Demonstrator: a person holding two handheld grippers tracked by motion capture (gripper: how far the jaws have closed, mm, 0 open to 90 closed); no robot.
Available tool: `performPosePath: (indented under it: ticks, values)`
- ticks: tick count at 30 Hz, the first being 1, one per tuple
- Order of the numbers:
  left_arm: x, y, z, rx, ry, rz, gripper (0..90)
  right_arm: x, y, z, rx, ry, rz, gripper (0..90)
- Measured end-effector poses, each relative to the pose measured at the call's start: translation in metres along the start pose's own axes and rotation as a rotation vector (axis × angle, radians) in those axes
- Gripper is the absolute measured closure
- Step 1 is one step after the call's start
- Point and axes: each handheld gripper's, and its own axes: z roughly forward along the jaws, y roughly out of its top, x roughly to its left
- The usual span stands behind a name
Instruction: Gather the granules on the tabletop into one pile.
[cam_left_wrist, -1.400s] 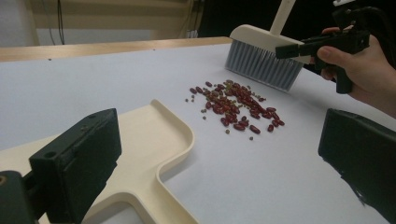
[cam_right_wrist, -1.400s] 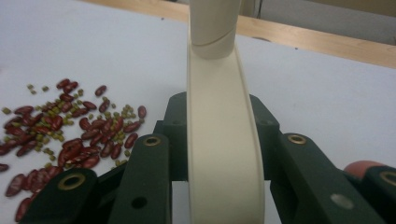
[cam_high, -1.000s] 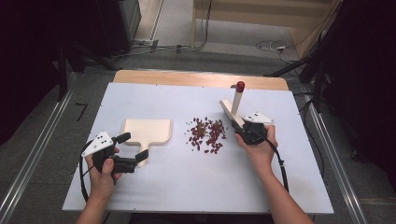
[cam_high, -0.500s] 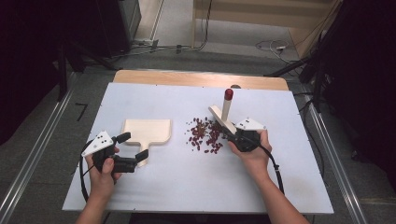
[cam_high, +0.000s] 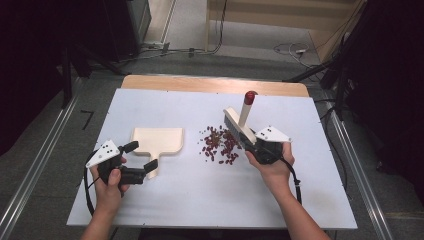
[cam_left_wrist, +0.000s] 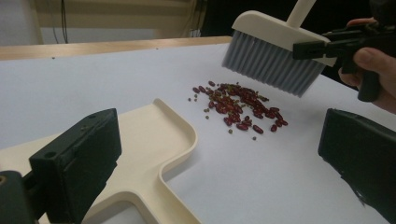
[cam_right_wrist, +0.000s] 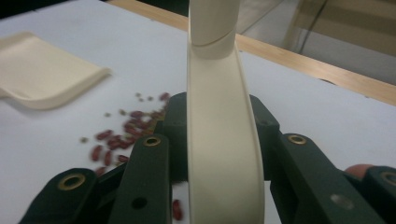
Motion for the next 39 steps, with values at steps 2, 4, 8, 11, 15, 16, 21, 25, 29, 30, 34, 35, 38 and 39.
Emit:
performPosePath:
  ticks: [2,4,8,11,15,16,21,25,29,30,34,35,38,39]
  values:
    - [0.0,0.0,0.0,-0.003,0.0,-0.003,0.0,0.011,0.004,-0.004,-0.007,0.035,0.007,65.9]
    - [-0.001,0.0,-0.001,-0.006,-0.001,-0.002,0.0,0.033,0.008,-0.005,0.001,0.103,0.038,65.9]
    - [0.0,0.0,-0.002,-0.007,0.001,-0.006,0.0,0.058,0.01,-0.002,0.022,0.16,0.06,65.9]
    - [0.002,-0.001,-0.003,-0.012,0.003,-0.012,0.0,0.076,0.011,0.004,0.044,0.207,0.096,65.9]
    - [0.002,-0.001,-0.004,-0.02,0.004,-0.022,0.0,0.094,0.007,0.015,0.086,0.222,0.127,66.0]
    - [0.002,-0.001,-0.004,-0.02,0.003,-0.022,0.0,0.095,0.005,0.019,0.097,0.22,0.135,65.9]
    - [0.002,-0.001,-0.004,-0.017,0.0,-0.019,0.0,0.092,-0.005,0.031,0.101,0.167,0.156,66.0]
    - [0.001,-0.001,-0.003,-0.013,-0.001,-0.016,0.0,0.081,-0.009,0.032,0.092,0.121,0.153,65.9]
    - [0.0,-0.001,-0.002,-0.01,-0.002,-0.017,0.0,0.068,-0.014,0.03,0.091,0.095,0.172,65.9]
    - [0.0,-0.001,-0.002,-0.01,-0.002,-0.015,0.0,0.064,-0.015,0.03,0.089,0.089,0.176,65.9]
    - [0.0,-0.002,-0.002,-0.005,-0.004,-0.015,0.0,0.056,-0.016,0.027,0.086,0.068,0.183,65.9]
    - [0.0,-0.002,-0.002,-0.004,-0.005,-0.015,0.0,0.054,-0.016,0.026,0.084,0.057,0.182,65.9]
    - [0.0,-0.002,-0.002,-0.004,-0.006,-0.015,0.0,0.046,-0.018,0.024,0.083,0.044,0.192,65.9]
    - [0.0,-0.002,-0.002,-0.004,-0.005,-0.016,0.0,0.041,-0.02,0.023,0.081,0.035,0.197,65.9]
